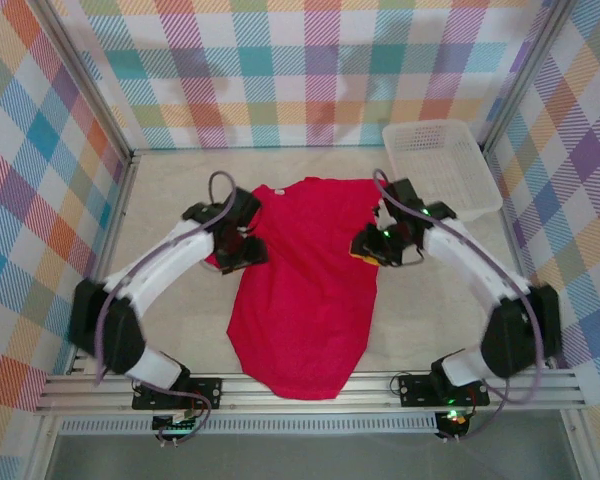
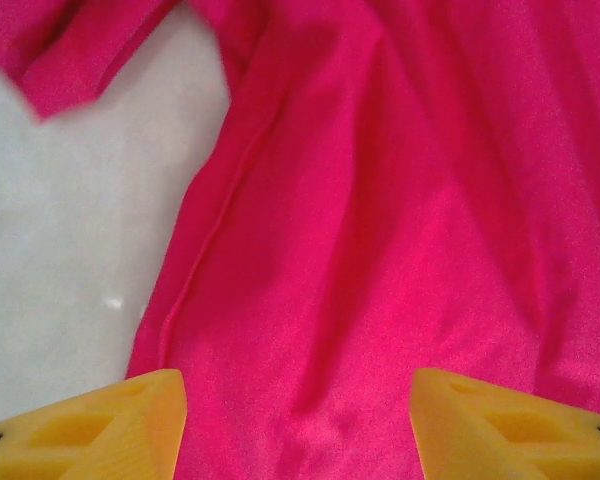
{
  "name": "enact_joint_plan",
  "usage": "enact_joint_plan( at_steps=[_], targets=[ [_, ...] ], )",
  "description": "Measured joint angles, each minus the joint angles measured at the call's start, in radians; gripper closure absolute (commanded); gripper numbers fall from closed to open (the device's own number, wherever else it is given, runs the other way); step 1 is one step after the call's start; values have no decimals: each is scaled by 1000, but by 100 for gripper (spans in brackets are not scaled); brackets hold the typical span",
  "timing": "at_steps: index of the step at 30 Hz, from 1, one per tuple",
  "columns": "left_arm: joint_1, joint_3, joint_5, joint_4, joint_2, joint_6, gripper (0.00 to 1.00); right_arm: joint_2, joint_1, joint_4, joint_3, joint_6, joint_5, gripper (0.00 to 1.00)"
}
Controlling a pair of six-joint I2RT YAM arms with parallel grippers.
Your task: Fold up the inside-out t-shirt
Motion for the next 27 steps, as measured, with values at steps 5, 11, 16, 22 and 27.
enact_joint_plan(
  at_steps=[5, 11, 16, 22, 27],
  targets=[
    [95, 179, 1, 66, 338, 35, 43, 328, 0, 75, 188, -2, 60, 68],
    [213, 366, 18, 34, 584, 49, 43, 655, 0, 72, 408, -1, 83, 69],
    [274, 669, 16, -26, 762, 52, 43, 846, -15, 12, 720, 3, 107, 70],
    [346, 1226, 13, -110, 1065, 61, 40, 1271, -51, -164, 1489, -6, 136, 71],
    [390, 1258, 6, -93, 1080, 84, 39, 1310, -97, -146, 1552, -21, 108, 68]
  ],
)
